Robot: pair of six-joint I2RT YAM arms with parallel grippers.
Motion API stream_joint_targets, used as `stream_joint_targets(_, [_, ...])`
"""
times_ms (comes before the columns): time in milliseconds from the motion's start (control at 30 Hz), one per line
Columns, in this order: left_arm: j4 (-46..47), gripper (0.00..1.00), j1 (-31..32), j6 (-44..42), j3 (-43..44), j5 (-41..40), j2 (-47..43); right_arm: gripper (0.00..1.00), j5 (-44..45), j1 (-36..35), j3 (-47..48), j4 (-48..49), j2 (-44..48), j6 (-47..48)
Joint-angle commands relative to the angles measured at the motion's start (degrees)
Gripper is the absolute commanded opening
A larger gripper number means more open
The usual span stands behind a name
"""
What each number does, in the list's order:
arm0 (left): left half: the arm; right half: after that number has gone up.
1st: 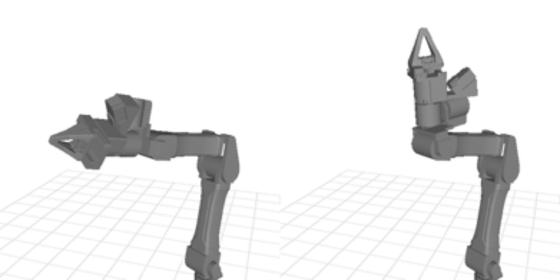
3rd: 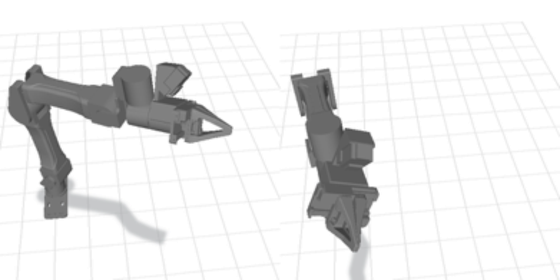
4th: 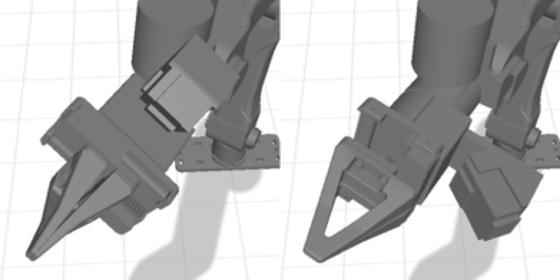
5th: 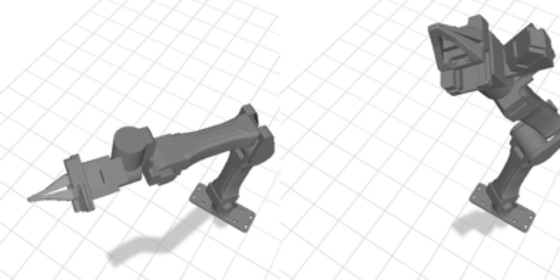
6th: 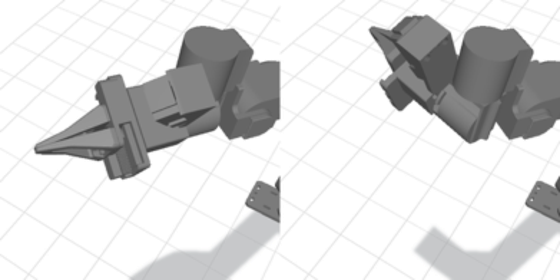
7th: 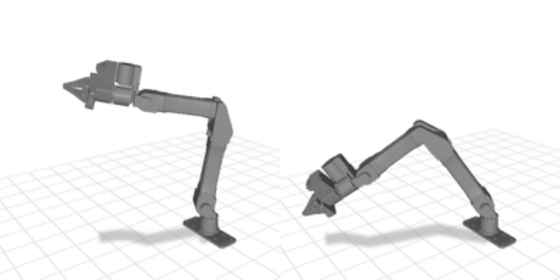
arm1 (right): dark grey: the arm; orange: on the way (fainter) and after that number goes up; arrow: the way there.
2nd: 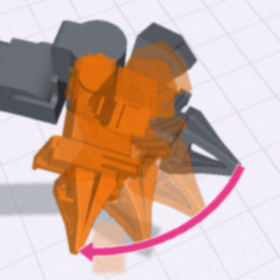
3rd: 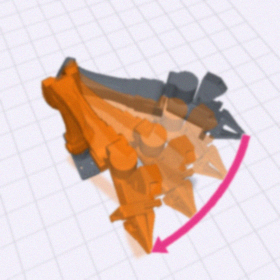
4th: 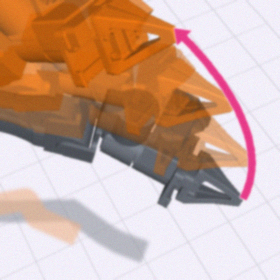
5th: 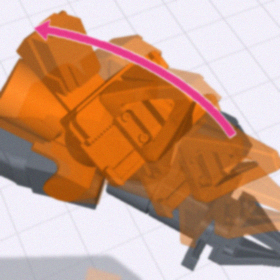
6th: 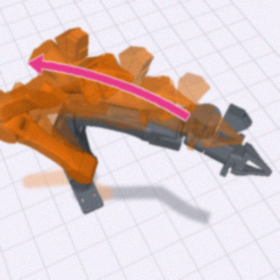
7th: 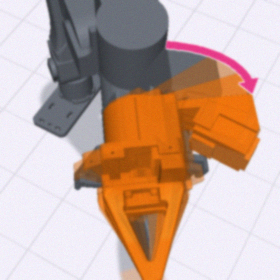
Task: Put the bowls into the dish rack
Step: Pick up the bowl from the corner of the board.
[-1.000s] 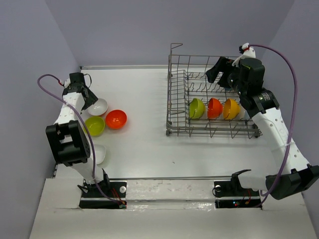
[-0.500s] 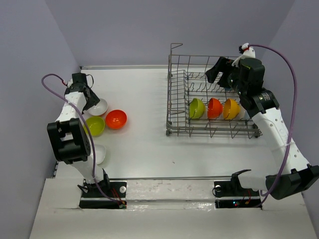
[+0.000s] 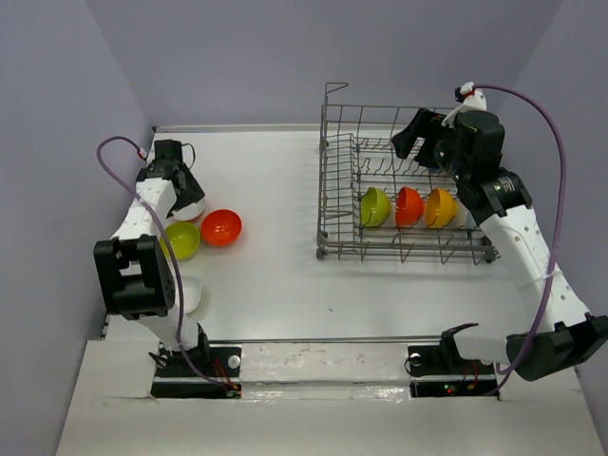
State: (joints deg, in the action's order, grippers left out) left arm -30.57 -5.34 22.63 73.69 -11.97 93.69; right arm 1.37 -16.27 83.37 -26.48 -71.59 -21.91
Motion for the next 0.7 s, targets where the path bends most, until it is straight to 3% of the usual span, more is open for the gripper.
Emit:
stream_joint_targets(0, [-1.7, 0.76, 3.3, -0.2, -2.5, 1.3, -6.7, 0.85, -0.8, -0.5, -0.4, 2.8, 0.8, 0.7])
stream_joint_targets(333, [-0.3, 0.75, 5.1, 4.3, -9.4, 6.5, -10.4, 0.85, -0.8, -0.5, -0.5, 2.8, 0.8, 1.0])
stream_joint_targets(667, [0.2, 0.75, 11.0, 7.2, -11.8, 7.1, -10.5, 0.85, -2.4, -0.5, -0.5, 2.8, 0.8, 1.1])
